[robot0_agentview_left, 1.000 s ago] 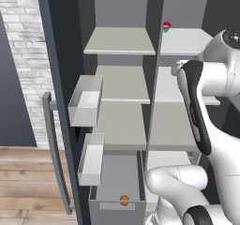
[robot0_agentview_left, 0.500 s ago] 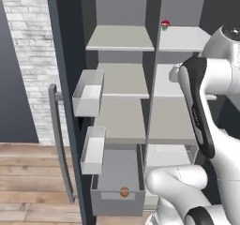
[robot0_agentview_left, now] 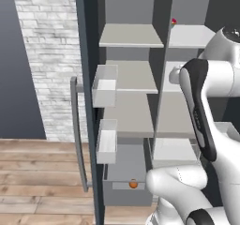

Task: Take the carrot and tangerine from the fridge shelf and place them in the freezer drawer to begin freezing them.

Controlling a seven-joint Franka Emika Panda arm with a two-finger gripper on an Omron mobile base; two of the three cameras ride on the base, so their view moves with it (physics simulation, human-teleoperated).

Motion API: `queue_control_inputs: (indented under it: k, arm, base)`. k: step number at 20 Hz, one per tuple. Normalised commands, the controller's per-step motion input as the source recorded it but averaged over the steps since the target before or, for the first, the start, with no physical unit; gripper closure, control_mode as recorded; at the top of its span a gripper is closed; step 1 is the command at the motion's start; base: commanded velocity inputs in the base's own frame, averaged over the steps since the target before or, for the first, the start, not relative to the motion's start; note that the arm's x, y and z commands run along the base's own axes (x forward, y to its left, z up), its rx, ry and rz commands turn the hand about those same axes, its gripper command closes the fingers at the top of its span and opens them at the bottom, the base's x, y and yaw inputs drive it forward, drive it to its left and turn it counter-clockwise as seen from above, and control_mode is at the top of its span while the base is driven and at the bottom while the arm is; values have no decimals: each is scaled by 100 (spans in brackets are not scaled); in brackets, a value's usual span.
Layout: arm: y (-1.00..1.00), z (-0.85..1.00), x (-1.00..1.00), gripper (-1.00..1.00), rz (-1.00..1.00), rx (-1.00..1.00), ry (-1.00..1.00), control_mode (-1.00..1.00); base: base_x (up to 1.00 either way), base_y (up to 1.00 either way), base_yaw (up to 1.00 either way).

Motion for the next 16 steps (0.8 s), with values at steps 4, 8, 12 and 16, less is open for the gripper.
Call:
queue_control_inputs:
  k: [4, 8, 12, 16]
  arm:
    - [0, 0, 0, 100, 0, 0, 0, 100]
    - [23, -55, 0, 100, 0, 0, 20, -100]
    - [34, -89, 13, 100, 1, 0, 32, -100]
    - [26, -98, 12, 100, 3, 0, 28, -100]
  base:
    - [-4, 20, 0]
    - [0, 6, 0]
    - [0, 0, 0]
    - [0, 0, 0]
